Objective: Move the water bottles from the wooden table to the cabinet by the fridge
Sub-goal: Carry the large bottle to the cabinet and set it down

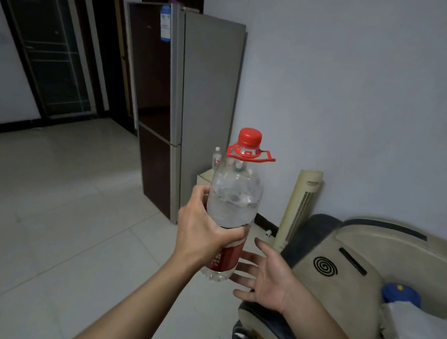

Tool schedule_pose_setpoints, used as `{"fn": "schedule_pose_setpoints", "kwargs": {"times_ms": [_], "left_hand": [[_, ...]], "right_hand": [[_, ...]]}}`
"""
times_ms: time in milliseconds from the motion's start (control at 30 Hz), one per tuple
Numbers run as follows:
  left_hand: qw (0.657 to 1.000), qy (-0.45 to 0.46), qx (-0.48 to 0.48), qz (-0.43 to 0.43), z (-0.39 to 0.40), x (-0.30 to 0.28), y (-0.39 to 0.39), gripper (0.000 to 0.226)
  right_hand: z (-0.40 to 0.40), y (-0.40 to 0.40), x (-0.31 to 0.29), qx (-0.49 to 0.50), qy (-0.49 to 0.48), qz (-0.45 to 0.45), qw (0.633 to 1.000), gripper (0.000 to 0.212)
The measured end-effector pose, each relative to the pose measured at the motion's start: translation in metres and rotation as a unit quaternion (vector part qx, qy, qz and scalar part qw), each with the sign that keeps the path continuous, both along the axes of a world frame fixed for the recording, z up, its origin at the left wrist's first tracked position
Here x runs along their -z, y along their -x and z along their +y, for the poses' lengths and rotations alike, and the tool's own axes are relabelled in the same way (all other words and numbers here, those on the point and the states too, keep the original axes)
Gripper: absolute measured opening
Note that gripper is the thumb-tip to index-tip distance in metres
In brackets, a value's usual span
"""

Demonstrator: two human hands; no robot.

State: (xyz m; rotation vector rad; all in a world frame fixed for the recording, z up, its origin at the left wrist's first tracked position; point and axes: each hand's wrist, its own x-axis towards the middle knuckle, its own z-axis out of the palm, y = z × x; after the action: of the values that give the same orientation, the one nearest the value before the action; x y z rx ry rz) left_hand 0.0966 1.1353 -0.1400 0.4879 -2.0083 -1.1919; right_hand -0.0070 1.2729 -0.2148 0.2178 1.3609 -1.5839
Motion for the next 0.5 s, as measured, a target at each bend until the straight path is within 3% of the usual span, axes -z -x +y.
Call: {"fn": "schedule_pose_setpoints", "kwargs": {"times_ms": [500], "left_hand": [[0.998, -0.043, 0.047, 0.003, -0.171, 0.012, 0.133, 0.076]], "right_hand": [[-0.157, 0.128, 0.002, 0.033, -0.024, -0.005, 0.999, 0.062]]}}
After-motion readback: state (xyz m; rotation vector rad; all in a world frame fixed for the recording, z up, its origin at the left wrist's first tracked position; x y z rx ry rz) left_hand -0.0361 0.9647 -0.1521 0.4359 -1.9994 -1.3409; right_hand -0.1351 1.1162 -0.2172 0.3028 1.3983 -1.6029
